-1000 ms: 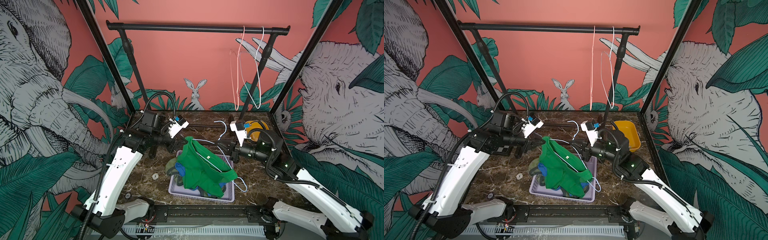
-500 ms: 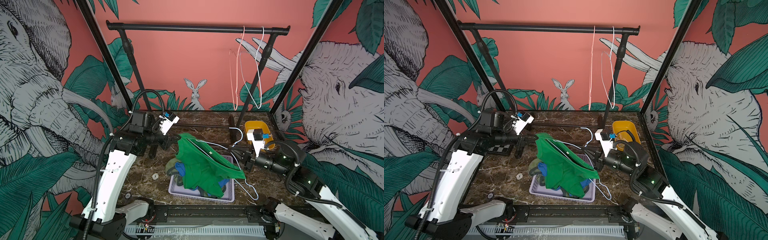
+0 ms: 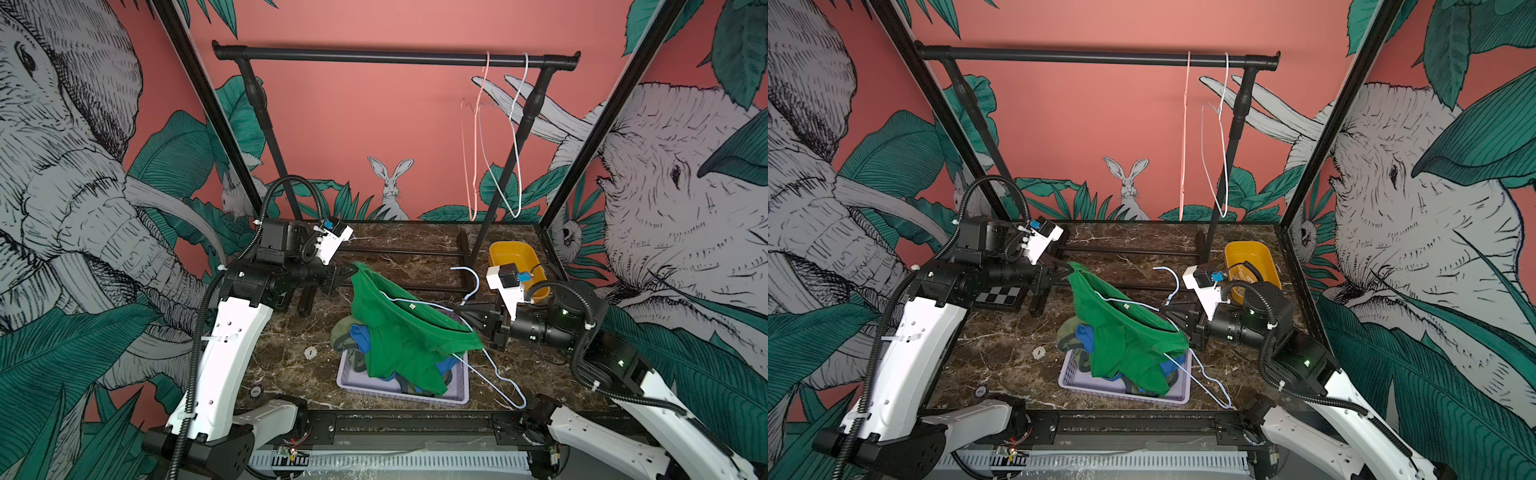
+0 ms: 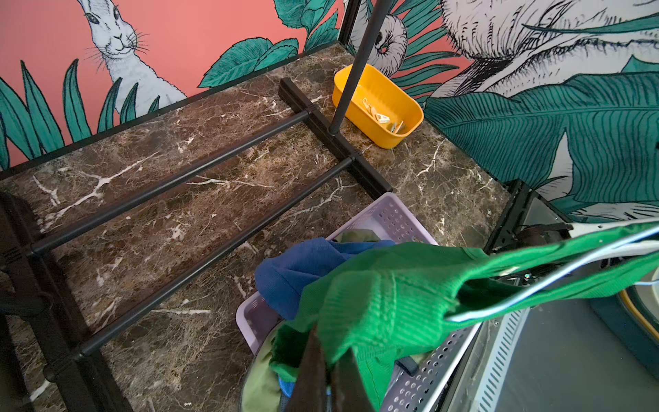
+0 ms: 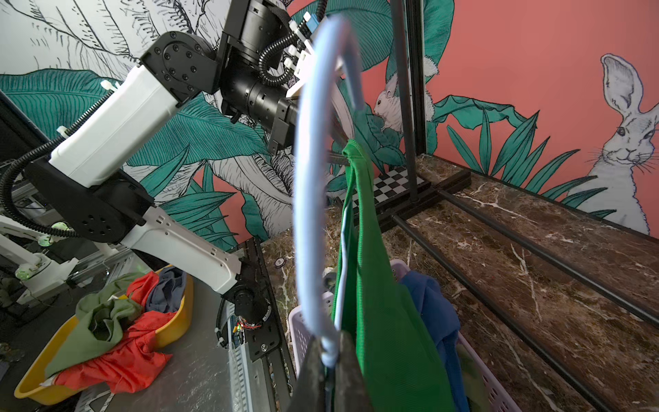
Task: Remove the clothespins securing tank tops to the hanger
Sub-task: Remove the tank top from the hanger.
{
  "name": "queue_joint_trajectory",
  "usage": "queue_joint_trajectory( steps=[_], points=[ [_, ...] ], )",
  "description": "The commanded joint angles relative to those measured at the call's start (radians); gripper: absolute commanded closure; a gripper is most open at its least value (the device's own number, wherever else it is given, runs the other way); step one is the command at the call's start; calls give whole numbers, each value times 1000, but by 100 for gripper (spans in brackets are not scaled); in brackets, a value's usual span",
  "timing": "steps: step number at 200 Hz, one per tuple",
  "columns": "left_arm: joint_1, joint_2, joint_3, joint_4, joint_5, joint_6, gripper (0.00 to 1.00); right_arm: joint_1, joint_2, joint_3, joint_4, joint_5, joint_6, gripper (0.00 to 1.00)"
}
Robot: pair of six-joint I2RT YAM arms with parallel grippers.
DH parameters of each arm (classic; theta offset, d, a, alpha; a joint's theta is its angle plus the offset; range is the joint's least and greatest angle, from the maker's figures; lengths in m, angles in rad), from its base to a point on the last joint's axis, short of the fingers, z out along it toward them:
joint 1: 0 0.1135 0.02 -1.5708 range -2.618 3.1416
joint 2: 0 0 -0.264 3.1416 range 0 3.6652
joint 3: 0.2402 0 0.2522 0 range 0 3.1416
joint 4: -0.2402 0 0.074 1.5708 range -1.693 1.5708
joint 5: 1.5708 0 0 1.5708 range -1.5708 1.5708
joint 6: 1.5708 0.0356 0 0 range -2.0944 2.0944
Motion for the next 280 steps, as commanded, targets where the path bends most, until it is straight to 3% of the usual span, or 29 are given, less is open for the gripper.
queue_joint_trajectory(
  steps=[1, 27, 88, 141, 211, 280],
  points=[
    [9, -6, -27, 27, -55, -25, 100, 4, -18, 34, 91, 5, -12, 100],
    [8, -11, -52, 28, -80, -20, 100, 4, -24, 33, 150, 53, -17, 100],
    [9, -16, -104, 23, -23, -12, 100, 4, 35, 33, 292, 9, 7, 100],
    [-7, -34, -111, -97, 50, 133, 100, 4, 98, -19, 462, 112, 26, 100],
    [-30, -121, -156, -152, 143, 215, 100, 5, 245, -70, 695, 248, 76, 100],
    [-145, -108, -193, -191, 67, 321, 100, 4, 435, -23, 854, 240, 111, 100]
  ],
)
